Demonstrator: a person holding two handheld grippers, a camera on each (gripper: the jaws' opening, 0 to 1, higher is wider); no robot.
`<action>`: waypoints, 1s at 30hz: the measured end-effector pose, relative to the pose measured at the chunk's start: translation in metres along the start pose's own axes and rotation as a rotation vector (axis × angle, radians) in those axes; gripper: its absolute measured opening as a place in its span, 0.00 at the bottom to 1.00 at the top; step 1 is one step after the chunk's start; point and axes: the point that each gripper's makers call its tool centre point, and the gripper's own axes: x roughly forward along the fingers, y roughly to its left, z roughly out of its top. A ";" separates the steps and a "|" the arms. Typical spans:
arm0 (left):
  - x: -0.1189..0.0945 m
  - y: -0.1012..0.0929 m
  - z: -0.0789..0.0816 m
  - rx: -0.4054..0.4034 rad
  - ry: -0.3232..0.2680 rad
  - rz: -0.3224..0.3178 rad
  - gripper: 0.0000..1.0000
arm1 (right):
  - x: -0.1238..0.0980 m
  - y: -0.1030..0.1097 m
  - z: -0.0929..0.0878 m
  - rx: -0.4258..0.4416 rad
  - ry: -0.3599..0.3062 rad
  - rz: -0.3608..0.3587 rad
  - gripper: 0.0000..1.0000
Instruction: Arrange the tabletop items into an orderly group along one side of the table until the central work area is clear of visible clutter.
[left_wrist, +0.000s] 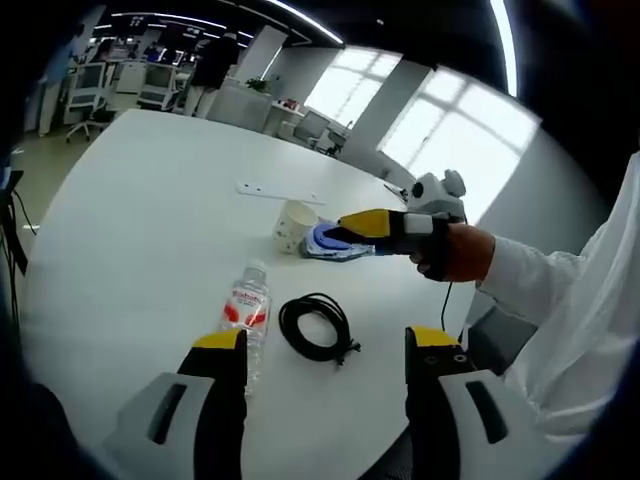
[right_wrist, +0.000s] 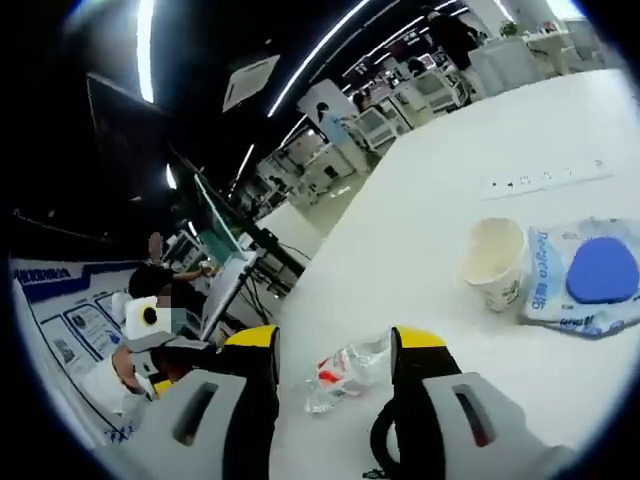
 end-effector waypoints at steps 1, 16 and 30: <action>0.001 0.001 0.000 -0.001 0.001 0.001 0.64 | 0.002 -0.001 -0.003 0.025 0.003 0.004 0.43; 0.006 0.014 -0.006 -0.022 0.014 0.005 0.64 | 0.041 -0.050 -0.023 0.433 -0.017 -0.104 0.47; 0.014 0.021 -0.008 -0.041 0.002 -0.012 0.63 | 0.066 -0.075 -0.044 0.528 0.051 -0.178 0.40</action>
